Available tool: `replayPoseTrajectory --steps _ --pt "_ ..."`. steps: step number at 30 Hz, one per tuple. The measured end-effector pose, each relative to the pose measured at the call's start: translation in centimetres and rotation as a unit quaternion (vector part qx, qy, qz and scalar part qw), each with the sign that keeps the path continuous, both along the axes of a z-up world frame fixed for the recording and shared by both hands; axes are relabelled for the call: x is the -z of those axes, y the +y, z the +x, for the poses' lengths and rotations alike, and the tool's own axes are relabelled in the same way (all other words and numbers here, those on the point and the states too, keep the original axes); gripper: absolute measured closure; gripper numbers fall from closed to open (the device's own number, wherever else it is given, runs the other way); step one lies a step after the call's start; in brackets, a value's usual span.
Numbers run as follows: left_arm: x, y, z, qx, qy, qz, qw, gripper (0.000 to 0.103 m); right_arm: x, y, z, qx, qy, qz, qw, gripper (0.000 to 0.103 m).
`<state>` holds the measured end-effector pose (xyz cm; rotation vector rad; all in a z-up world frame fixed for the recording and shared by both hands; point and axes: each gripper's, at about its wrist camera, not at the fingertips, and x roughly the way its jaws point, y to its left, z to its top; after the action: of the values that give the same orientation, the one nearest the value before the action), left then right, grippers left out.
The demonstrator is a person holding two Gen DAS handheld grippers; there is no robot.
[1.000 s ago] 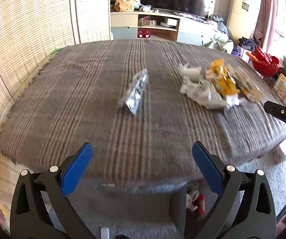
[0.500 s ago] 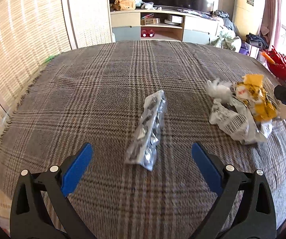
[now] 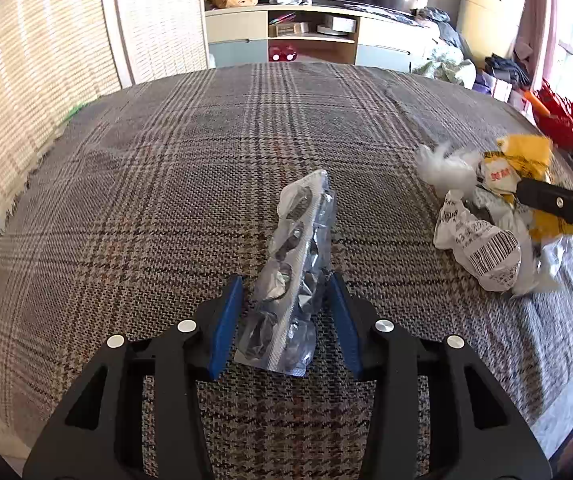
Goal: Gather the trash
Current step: 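Grasp the silver blister pack with the left tool while the right tool grasps the yellow wrapper, then carry the blister pack and yellow wrapper down over the trash bin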
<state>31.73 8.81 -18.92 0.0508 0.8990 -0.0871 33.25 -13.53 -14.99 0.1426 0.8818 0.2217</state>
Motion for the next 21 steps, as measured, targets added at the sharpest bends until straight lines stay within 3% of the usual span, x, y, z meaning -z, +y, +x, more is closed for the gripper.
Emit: replayPoseTrajectory --steps 2,5,12,21 --pt "0.0 -0.3 -0.3 0.008 -0.002 0.002 1.0 0.073 0.2 -0.2 -0.2 0.001 0.0 -0.003 1.0 0.043" --pt "-0.1 -0.6 -0.5 0.012 -0.001 0.002 0.9999 0.073 0.0 -0.7 -0.7 0.0 -0.005 0.007 1.0 0.05" --pt "-1.6 -0.6 -1.9 0.011 -0.015 -0.005 0.9998 0.075 -3.1 -2.0 -2.3 0.006 -0.045 0.024 0.999 0.051" --pt "-7.6 -2.3 -6.9 0.013 -0.058 -0.022 0.998 0.074 -8.0 -3.3 -7.1 0.003 -0.084 0.02 0.996 0.051"
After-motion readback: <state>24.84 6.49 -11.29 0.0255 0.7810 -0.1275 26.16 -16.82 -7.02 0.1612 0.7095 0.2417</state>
